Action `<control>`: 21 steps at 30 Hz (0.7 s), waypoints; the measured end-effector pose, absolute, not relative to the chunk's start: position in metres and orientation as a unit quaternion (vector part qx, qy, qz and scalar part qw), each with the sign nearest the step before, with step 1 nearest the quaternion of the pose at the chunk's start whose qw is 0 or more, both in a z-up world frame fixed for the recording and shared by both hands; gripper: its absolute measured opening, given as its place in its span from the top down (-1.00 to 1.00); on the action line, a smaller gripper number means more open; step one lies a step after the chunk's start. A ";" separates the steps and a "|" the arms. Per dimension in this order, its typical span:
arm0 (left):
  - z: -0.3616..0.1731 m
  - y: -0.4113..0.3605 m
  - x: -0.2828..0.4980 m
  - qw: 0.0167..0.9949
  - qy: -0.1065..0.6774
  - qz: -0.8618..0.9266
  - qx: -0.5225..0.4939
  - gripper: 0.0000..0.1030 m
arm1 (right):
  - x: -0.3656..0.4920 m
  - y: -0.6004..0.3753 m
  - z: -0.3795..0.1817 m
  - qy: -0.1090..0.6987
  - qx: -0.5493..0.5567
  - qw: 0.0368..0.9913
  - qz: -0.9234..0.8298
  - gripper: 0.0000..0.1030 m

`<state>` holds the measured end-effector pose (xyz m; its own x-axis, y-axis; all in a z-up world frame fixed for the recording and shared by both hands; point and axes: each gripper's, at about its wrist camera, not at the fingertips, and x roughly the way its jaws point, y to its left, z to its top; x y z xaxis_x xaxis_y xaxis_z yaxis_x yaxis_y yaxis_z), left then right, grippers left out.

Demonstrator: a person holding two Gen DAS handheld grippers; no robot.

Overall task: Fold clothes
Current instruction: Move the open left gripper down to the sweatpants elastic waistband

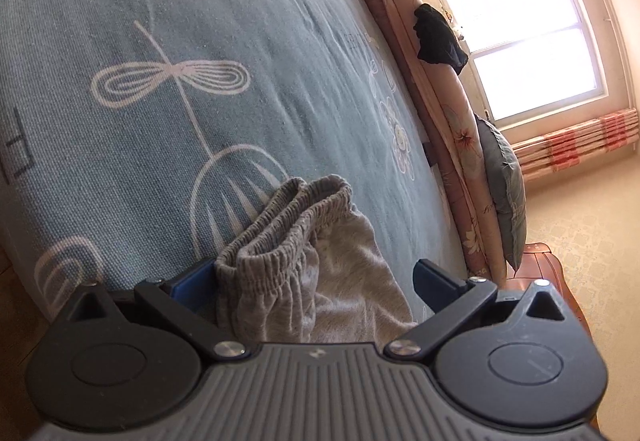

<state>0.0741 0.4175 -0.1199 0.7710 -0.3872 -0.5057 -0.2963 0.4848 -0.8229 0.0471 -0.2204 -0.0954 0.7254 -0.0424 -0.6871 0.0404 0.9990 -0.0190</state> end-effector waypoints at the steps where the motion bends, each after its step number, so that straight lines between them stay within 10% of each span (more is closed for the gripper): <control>1: -0.119 0.415 0.075 0.792 0.348 -0.036 -0.501 -0.99 | 0.047 -0.220 -0.095 0.371 -0.001 0.928 -0.023 -1.00; 21: -0.116 0.409 0.086 0.806 0.365 -0.104 -0.453 -0.99 | 0.046 -0.221 -0.097 0.363 -0.003 0.932 -0.016 -1.00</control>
